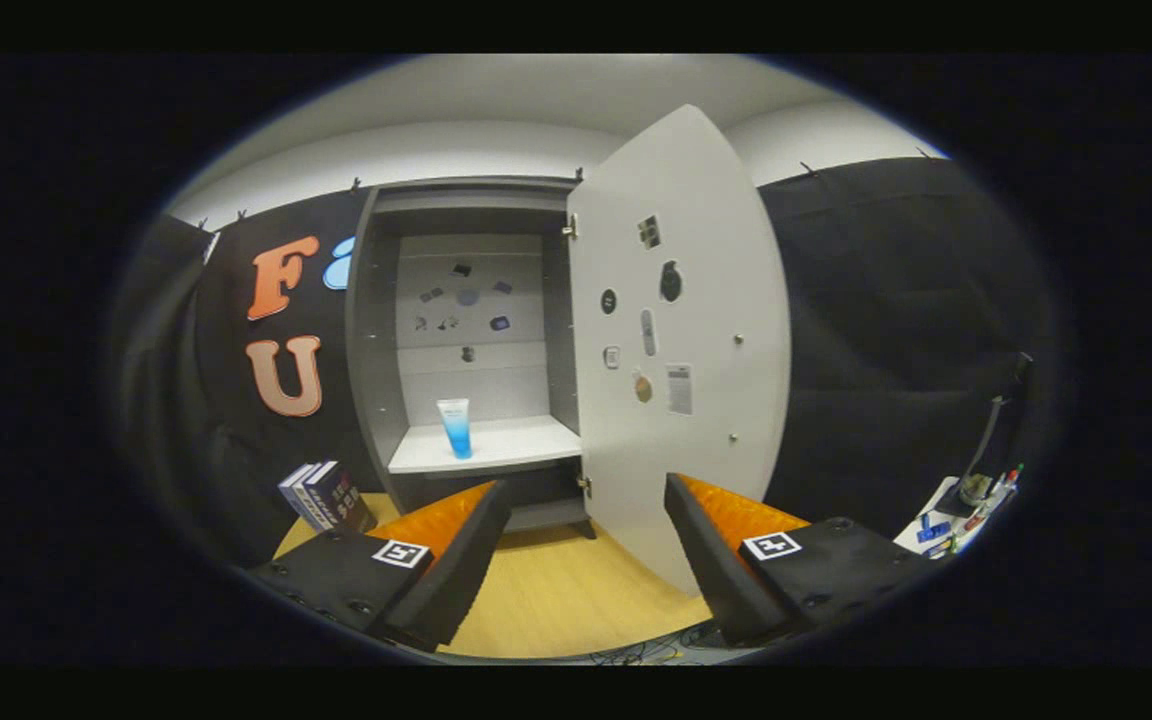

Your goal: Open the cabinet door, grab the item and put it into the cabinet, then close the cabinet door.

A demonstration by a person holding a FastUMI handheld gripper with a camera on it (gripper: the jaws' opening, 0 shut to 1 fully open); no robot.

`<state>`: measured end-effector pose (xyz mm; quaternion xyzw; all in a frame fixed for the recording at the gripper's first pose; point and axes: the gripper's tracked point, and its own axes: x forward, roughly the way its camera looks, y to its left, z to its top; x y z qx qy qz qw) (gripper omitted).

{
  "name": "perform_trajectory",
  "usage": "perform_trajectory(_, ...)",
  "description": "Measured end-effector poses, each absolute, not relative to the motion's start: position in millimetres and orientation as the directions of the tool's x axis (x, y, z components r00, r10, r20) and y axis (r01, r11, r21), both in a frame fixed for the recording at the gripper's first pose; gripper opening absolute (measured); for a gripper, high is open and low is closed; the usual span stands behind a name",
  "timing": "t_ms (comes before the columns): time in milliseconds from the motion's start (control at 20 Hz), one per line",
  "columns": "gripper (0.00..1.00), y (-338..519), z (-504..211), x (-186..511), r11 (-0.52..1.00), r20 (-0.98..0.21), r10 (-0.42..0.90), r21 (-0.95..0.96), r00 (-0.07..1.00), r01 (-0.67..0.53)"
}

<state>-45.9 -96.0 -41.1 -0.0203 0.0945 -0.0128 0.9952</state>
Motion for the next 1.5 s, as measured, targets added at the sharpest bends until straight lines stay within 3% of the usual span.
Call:
perform_trajectory(350, 0.99, -226, -32, -34, 0.990, -0.181, -0.136, -0.057, 0.974, 0.128)
perform_trajectory(650, 0.99, -301, -78, 4, 0.979, -0.238, -0.200, -0.082, 0.951, 0.186)
perform_trajectory(950, 0.97, -319, -128, 43, 0.985, -0.321, -0.173, -0.042, 0.931, 0.168)
perform_trajectory(1500, 0.95, -300, -139, 46, 0.996, -0.338, -0.067, 0.025, 0.939, 0.080)
